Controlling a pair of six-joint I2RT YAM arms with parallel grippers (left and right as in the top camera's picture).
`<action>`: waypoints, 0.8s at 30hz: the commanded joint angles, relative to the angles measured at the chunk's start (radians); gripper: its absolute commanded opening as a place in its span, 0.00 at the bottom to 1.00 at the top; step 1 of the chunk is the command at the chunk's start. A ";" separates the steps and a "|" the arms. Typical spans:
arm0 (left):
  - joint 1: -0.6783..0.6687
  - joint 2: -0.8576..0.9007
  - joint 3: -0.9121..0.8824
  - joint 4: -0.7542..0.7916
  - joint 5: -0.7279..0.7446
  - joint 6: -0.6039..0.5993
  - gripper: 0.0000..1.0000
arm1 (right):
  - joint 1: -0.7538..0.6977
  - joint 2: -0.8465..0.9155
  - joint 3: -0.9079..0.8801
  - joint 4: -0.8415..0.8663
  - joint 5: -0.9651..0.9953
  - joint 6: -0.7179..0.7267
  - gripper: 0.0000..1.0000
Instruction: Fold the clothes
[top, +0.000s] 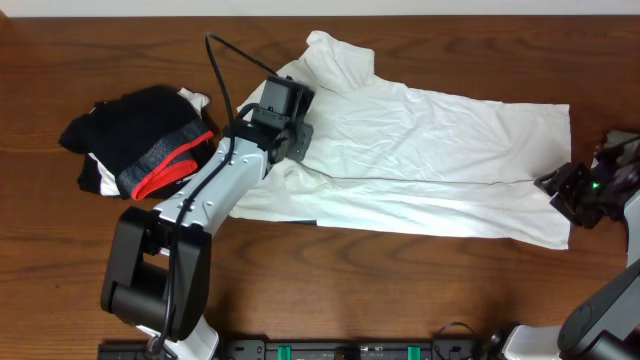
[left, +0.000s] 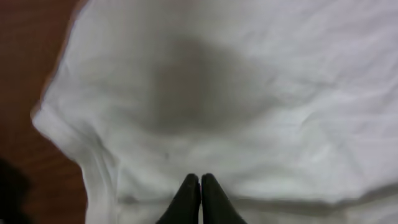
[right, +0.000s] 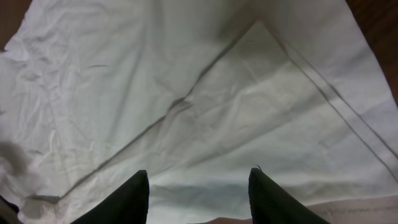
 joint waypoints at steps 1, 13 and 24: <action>-0.005 0.016 0.024 -0.123 0.025 -0.040 0.16 | 0.006 -0.014 0.013 -0.011 0.000 -0.015 0.50; -0.088 0.019 -0.021 -0.267 0.085 -0.042 0.30 | 0.006 -0.014 0.013 -0.006 0.000 -0.014 0.51; -0.095 0.072 -0.071 -0.230 0.078 0.010 0.30 | 0.006 -0.014 0.013 -0.014 0.000 -0.014 0.51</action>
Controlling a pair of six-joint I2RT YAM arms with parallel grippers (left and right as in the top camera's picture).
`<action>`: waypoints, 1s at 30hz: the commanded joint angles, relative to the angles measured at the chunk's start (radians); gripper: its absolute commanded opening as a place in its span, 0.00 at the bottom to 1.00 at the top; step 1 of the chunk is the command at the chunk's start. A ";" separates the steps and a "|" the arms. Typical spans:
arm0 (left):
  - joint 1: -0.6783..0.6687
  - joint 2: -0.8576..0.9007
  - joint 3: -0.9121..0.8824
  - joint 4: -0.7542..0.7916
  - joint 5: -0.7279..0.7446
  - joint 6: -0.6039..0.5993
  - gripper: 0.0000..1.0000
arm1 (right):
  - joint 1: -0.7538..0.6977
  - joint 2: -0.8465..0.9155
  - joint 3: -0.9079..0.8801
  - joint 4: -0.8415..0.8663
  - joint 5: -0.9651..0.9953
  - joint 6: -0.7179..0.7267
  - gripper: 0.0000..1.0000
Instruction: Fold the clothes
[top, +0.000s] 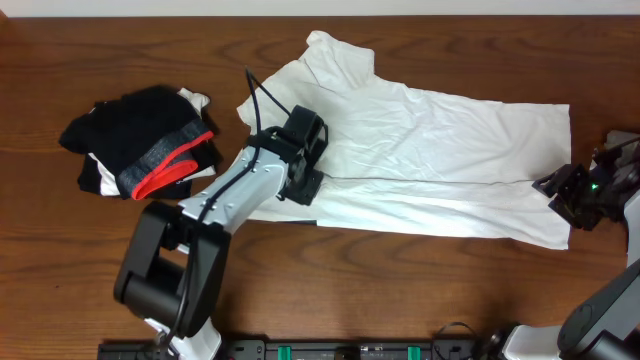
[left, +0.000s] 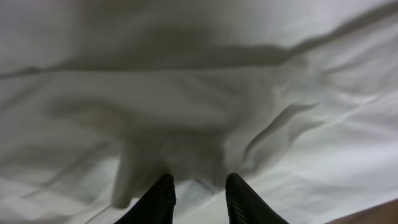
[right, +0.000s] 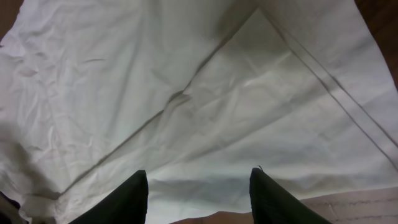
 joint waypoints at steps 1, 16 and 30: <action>0.001 0.041 -0.015 0.005 0.003 0.036 0.30 | 0.006 -0.014 0.013 0.000 0.000 -0.014 0.51; 0.001 0.061 -0.003 0.001 -0.024 0.058 0.15 | 0.006 -0.014 0.013 0.013 0.001 -0.014 0.51; 0.001 0.006 0.119 -0.135 -0.036 0.059 0.11 | 0.006 -0.014 0.013 0.015 0.008 -0.014 0.52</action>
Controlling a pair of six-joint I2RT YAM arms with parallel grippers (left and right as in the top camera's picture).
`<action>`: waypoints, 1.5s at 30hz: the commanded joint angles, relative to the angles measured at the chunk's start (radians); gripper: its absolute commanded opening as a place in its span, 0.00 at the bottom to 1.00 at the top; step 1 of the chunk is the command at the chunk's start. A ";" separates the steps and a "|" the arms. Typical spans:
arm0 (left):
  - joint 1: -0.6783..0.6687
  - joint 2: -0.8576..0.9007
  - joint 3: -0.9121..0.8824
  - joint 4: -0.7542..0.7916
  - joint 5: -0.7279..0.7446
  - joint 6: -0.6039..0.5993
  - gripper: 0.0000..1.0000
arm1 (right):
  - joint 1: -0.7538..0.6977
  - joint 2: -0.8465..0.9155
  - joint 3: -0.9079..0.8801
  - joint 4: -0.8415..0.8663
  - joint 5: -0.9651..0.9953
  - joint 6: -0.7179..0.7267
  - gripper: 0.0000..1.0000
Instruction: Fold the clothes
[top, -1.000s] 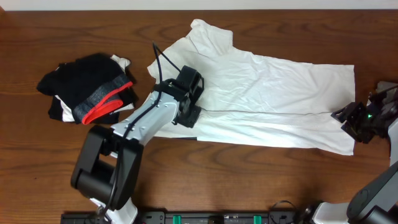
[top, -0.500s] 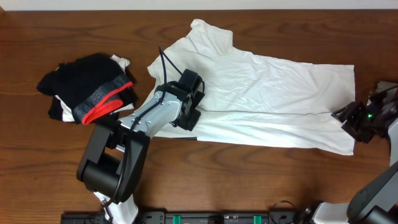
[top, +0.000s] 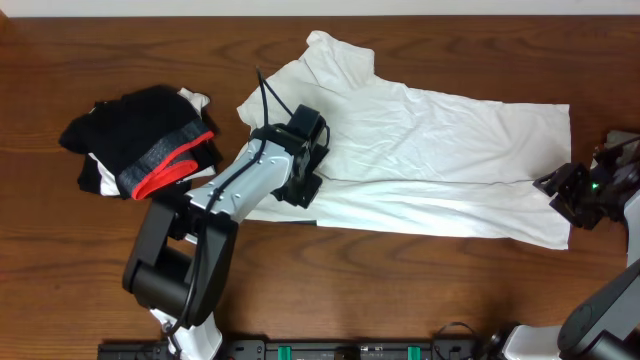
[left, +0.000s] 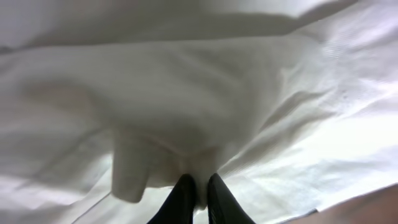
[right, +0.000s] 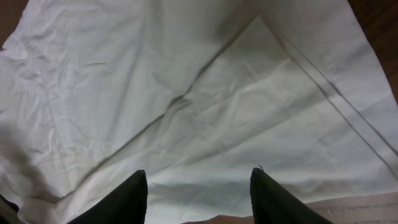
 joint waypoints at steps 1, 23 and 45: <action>0.001 -0.044 0.061 -0.013 -0.023 0.006 0.11 | 0.006 -0.014 0.013 0.002 0.006 -0.014 0.52; 0.002 0.064 0.101 0.367 -0.148 0.198 0.09 | 0.006 -0.014 0.013 -0.001 0.006 -0.014 0.51; 0.001 -0.071 0.139 0.056 -0.099 -0.089 0.48 | 0.006 -0.014 0.013 -0.002 0.006 -0.014 0.51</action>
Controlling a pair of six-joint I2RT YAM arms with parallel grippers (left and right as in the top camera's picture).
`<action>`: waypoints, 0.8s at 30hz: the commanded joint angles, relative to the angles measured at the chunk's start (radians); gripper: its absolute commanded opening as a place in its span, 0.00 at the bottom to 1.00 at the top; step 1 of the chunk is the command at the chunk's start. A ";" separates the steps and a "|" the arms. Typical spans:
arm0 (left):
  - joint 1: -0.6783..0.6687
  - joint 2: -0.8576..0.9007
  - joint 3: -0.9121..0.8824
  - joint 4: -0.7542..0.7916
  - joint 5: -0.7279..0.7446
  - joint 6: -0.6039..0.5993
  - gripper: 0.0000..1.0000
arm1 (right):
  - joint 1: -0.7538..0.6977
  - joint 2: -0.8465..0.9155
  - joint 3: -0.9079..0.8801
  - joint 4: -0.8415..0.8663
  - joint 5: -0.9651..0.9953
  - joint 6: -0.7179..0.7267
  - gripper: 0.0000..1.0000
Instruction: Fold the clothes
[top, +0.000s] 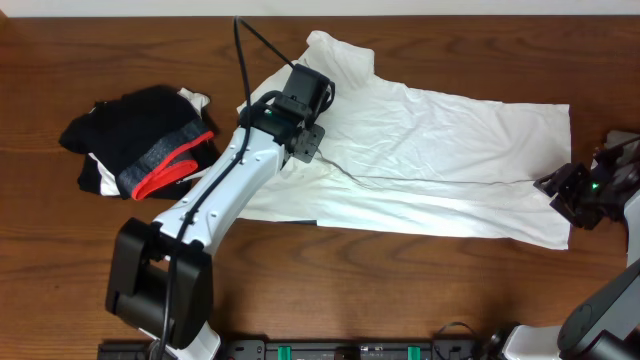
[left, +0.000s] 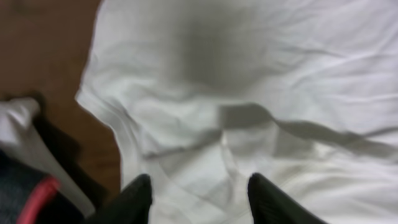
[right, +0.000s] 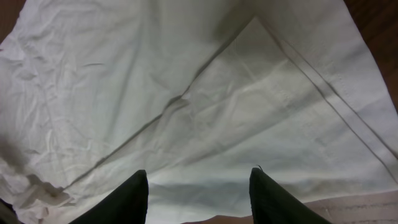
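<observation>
A white shirt (top: 430, 150) lies spread across the table with its lower part folded up along a long crease. My left gripper (top: 306, 143) hovers open over the shirt's left end, and in the left wrist view it (left: 200, 190) has only wrinkled white cloth (left: 249, 74) below, nothing between its fingers. At the shirt's right hem my right gripper (top: 553, 186) stands open. In the right wrist view it (right: 199, 186) looks along the folded cloth (right: 186, 81), holding nothing.
A pile of dark clothes with a red and grey band (top: 140, 140) sits at the left, close to the shirt's left edge; its edge shows in the left wrist view (left: 25, 186). Bare brown table (top: 400, 290) runs along the front.
My left gripper was shut on a bunch of cloth low on the shirt's left part. Now it is open, higher and farther back, and the cloth lies loose. The right gripper has not moved.
My left gripper was shut above the shirt's left end. Then it was open, down on the cloth by the crease. Then it was shut on a pinch of cloth there. Now it is open above the shirt. My right gripper stayed open at the right hem.
</observation>
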 joint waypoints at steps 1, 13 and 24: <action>-0.001 0.035 -0.038 -0.011 0.108 -0.063 0.47 | 0.006 -0.014 0.013 -0.001 0.000 -0.014 0.51; -0.009 0.183 -0.065 0.071 0.130 -0.063 0.49 | 0.006 -0.014 0.013 -0.013 0.000 -0.014 0.50; -0.009 0.186 -0.047 0.112 0.130 -0.051 0.06 | 0.006 -0.014 0.013 -0.014 -0.001 -0.014 0.50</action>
